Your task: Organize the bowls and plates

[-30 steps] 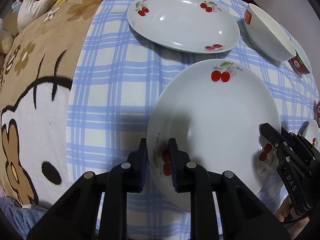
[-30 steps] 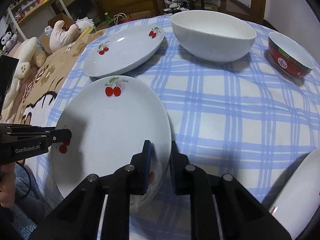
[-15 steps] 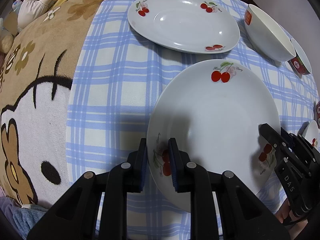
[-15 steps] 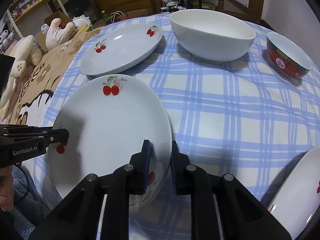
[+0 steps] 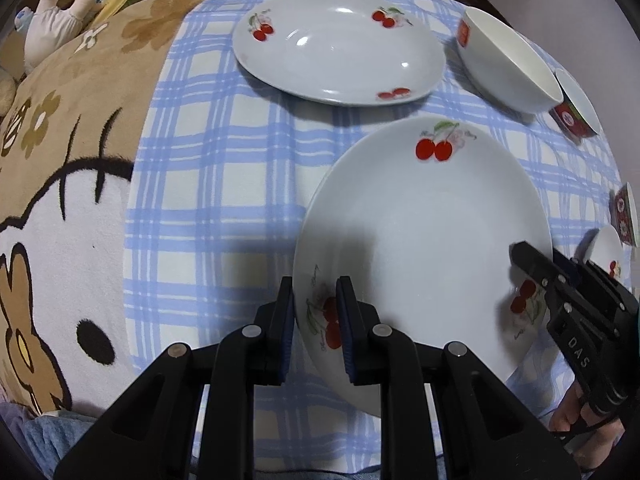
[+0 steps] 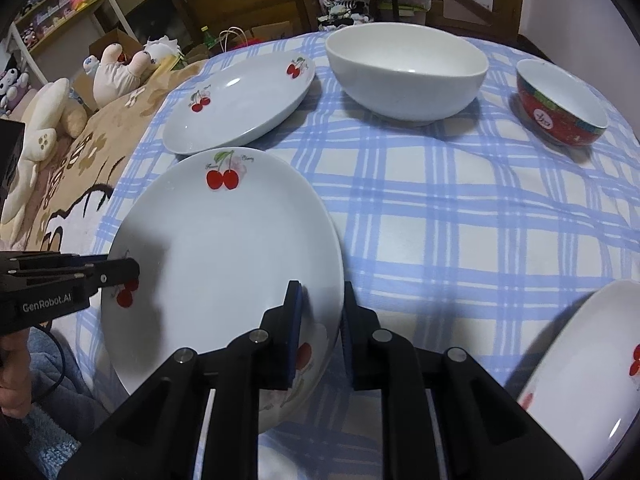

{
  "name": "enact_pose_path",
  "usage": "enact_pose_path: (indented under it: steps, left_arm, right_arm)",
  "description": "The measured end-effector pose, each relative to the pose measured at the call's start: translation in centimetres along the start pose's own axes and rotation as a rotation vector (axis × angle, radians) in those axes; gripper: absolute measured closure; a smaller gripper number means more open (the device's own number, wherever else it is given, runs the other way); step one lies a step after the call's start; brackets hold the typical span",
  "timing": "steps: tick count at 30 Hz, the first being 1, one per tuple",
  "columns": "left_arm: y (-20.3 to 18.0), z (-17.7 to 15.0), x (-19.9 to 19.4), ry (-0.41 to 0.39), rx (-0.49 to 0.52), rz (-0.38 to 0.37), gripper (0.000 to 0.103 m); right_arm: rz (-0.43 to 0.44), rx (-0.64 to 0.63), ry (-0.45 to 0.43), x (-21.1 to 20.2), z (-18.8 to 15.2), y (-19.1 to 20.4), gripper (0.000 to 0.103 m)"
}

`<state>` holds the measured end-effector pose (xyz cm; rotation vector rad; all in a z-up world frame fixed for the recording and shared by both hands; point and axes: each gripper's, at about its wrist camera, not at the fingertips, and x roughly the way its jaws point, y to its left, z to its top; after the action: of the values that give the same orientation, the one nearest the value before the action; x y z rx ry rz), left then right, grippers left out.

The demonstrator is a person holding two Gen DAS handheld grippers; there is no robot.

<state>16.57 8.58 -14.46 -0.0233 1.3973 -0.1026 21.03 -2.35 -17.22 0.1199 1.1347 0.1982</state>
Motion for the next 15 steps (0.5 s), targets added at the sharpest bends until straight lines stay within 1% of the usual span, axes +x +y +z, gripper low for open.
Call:
enact_pose_path:
  steps: [3,8,15]
  left_arm:
    - [-0.4,-0.1,-0.7,-0.019,0.008,0.002,0.083]
    - [-0.9,-0.5,-2.1,-0.063,0.006,-0.023,0.083]
    - [-2.4,-1.3,-3.9,-0.120,0.009,-0.089,0.083]
  right_arm:
    - [0.001,-0.001,-0.005,-0.6,-0.1,-0.1,0.084]
    - [0.001,0.013,-0.025,-2.1,-0.4,-0.8,0.084]
    - [-0.015,0.029,-0.059,-4.8,-0.9,-2.1,0.084]
